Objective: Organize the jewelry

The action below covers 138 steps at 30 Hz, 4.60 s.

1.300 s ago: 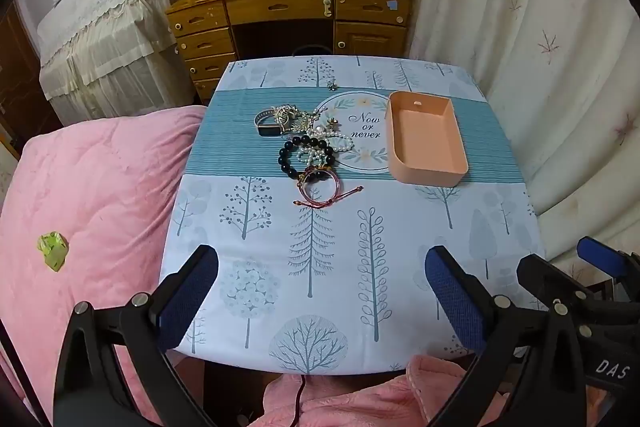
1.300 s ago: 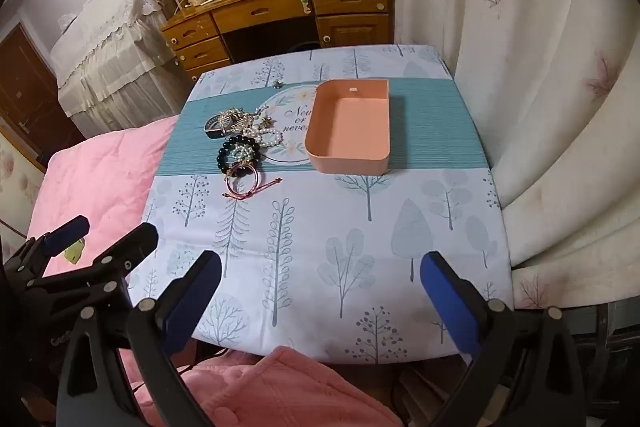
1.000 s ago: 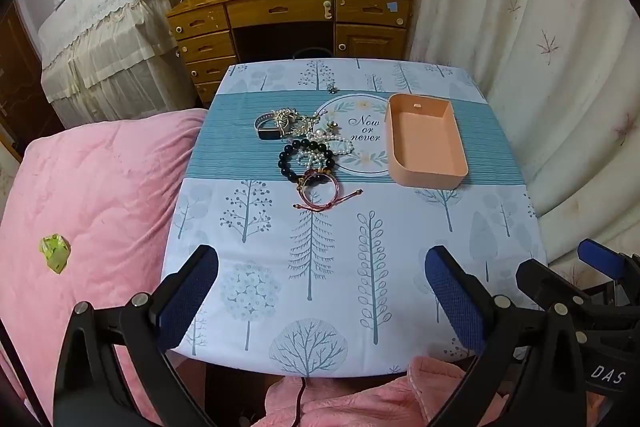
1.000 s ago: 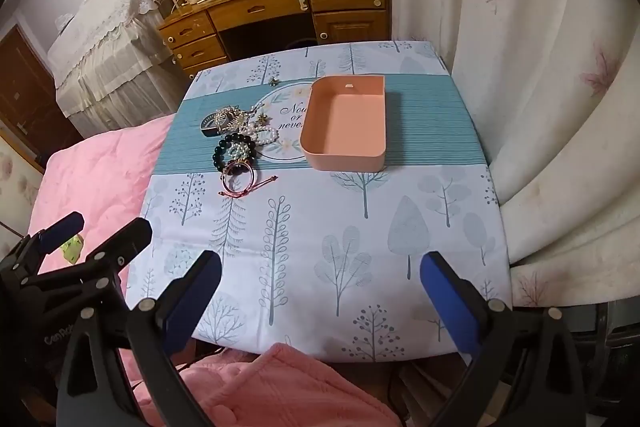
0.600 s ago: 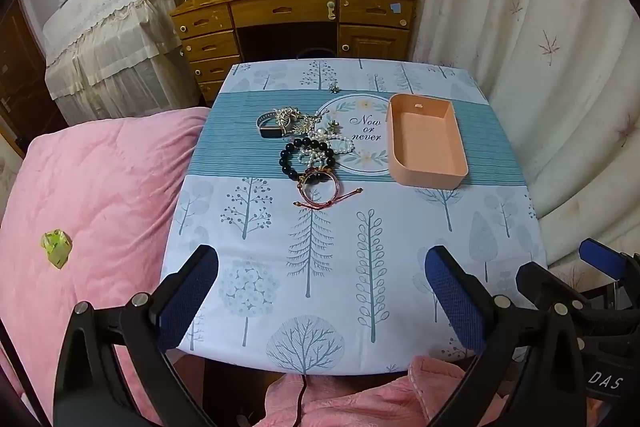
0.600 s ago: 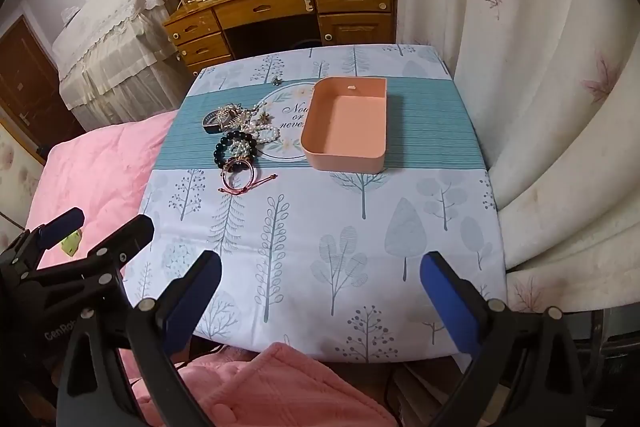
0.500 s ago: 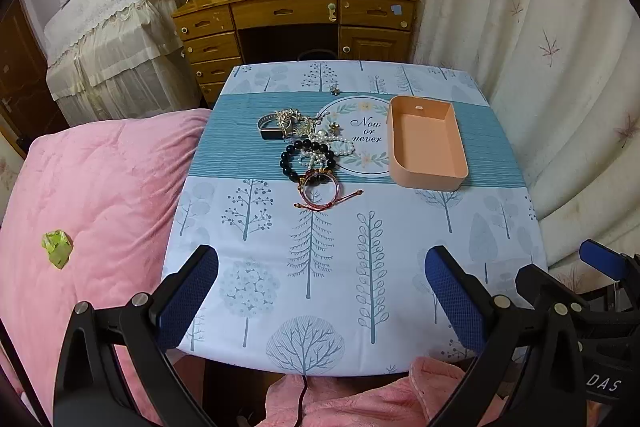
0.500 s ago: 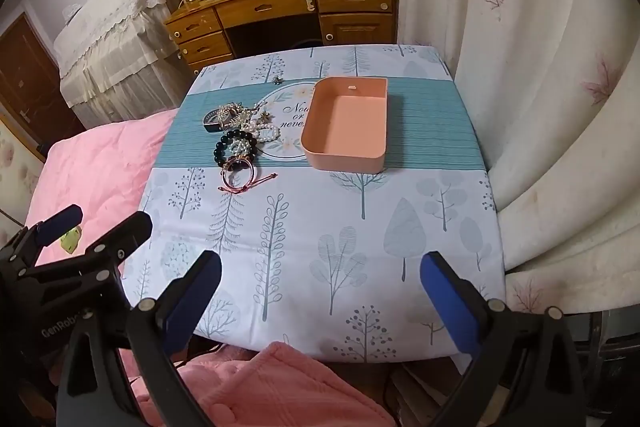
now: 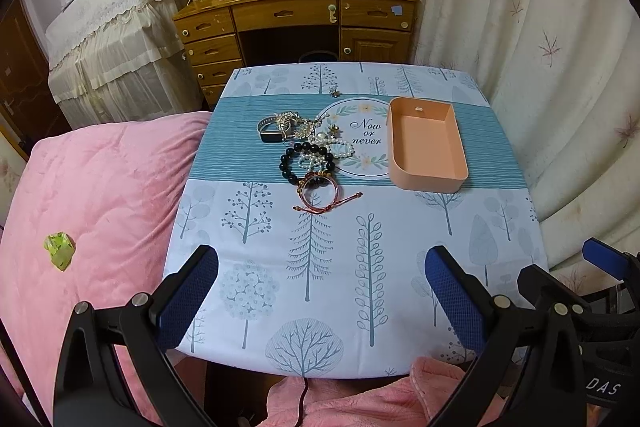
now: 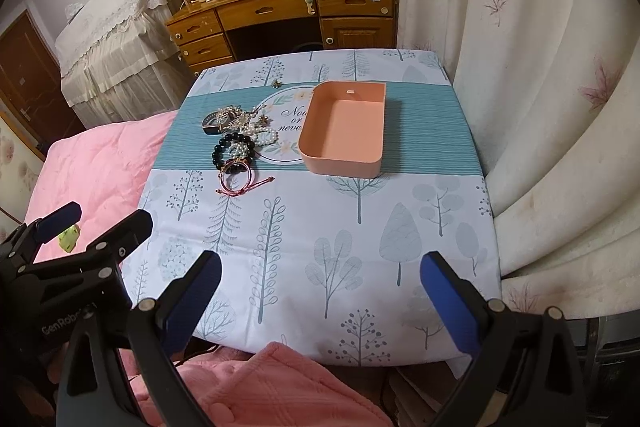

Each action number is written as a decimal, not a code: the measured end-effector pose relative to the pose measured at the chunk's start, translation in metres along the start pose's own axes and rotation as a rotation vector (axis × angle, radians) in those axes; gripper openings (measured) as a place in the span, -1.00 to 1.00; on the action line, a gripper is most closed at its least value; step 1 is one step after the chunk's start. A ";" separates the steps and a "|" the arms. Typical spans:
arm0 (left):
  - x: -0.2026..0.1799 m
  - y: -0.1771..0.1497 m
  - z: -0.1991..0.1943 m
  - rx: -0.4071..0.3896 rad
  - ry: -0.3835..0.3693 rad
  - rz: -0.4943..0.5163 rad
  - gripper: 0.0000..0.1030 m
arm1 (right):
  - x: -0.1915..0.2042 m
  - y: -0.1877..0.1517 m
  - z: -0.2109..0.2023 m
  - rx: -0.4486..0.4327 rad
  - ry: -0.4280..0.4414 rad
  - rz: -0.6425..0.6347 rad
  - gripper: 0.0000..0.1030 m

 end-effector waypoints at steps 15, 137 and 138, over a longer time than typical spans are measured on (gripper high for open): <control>-0.003 0.002 -0.001 0.003 0.002 0.000 0.99 | 0.001 0.004 -0.004 -0.011 0.005 -0.007 0.95; -0.131 0.225 0.117 -0.289 -0.271 0.272 -0.75 | -0.060 0.170 0.151 -0.123 0.155 0.020 -0.86; -0.138 0.223 0.128 -0.274 -0.270 0.278 -0.74 | -0.062 0.170 0.157 -0.114 0.158 0.033 -0.86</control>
Point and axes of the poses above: each gripper's, at about its wrist camera, not at the fingertips, and z roughly the way its jaws point, x to its left, y to its top, the point moved 8 cm from there along z, roughly the way its jaws point, and after that the axes turned 15 degrees about x, right-handed, at the moved point
